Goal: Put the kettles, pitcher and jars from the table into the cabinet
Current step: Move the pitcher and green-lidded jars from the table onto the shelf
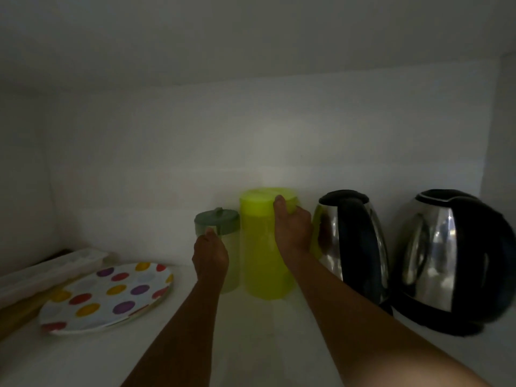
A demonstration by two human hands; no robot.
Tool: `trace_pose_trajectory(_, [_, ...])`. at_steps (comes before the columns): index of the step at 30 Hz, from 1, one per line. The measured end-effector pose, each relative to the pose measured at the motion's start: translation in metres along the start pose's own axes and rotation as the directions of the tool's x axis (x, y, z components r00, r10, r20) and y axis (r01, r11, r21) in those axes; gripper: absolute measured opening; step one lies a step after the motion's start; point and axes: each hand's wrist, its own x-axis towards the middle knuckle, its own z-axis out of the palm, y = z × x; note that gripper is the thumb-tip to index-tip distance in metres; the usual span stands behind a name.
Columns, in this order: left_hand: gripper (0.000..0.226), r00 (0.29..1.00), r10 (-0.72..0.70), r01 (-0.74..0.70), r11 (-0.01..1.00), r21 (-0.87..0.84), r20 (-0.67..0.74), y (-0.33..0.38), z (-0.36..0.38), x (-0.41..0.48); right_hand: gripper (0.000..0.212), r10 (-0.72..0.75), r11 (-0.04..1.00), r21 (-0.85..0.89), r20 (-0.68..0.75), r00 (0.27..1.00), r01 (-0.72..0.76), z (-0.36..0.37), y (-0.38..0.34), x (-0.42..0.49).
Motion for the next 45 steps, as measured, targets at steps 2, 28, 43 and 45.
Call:
trace_pose_trajectory(2, [0.058,1.000,0.019,-0.019,0.998,0.056,-0.005,0.000,-0.002,-0.002,0.068,0.006,1.000,-0.017,0.010,1.000,-0.006,-0.002,-0.001,-0.001])
trace_pose_trajectory(28, [0.049,0.805,0.593,-0.480,0.627,0.614,0.023,0.078,-0.098,-0.210,0.055,-0.243,0.886,-0.320,0.293,0.925,0.334,-0.134,-0.062,-0.126])
trace_pose_trajectory(43, [0.063,0.720,0.687,-0.260,0.401,0.878,-0.100,0.064,-0.364,-0.373,0.044,-0.543,0.795,0.009,0.454,0.706,0.606,-0.134,-0.125,-0.392])
trace_pose_trajectory(45, [0.065,0.746,0.644,-0.114,0.373,0.921,-0.169,0.060,-0.422,-0.391,0.047,-0.559,0.766,0.042,0.537,0.632,0.642,-0.119,-0.139,-0.443])
